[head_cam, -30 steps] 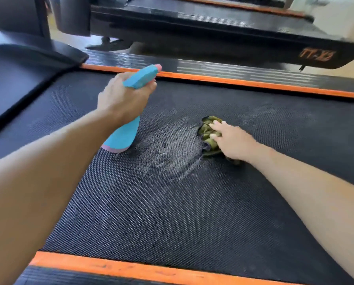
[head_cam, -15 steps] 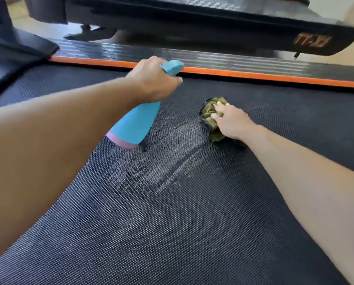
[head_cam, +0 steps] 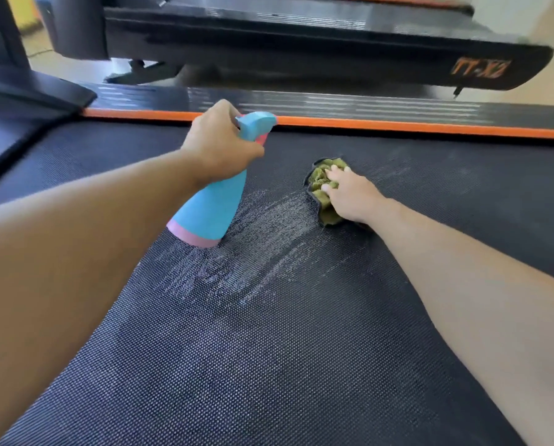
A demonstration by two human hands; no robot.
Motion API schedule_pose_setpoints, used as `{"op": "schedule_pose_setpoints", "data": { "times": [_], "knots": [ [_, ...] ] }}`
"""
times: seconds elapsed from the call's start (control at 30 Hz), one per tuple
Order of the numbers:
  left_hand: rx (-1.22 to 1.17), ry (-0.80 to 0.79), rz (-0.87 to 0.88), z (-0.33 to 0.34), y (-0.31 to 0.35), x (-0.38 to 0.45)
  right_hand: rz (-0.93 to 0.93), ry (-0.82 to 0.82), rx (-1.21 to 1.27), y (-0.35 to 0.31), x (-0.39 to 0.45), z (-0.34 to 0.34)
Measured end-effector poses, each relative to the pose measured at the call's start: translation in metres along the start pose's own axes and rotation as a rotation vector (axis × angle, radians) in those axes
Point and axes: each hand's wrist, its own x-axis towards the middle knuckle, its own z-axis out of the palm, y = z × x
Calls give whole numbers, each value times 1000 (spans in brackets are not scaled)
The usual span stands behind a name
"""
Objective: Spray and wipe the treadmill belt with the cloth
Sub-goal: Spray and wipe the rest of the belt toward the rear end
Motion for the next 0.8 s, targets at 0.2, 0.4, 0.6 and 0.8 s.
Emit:
{"op": "schedule_pose_setpoints", "data": {
  "times": [0.2, 0.4, 0.6, 0.8],
  "knots": [
    [-100, 262, 41, 0, -11, -16, 9, 8, -17, -1, 0, 2],
    [-110, 218, 80, -7, -19, -19, 9, -5, -33, -2, 0, 2],
    [-49, 199, 29, -3, -24, -26, 24, 3, -54, -3, 1, 4],
    [-97, 253, 60, -6, -31, -28, 28, 22, -67, -3, 2, 7]
  ]
}}
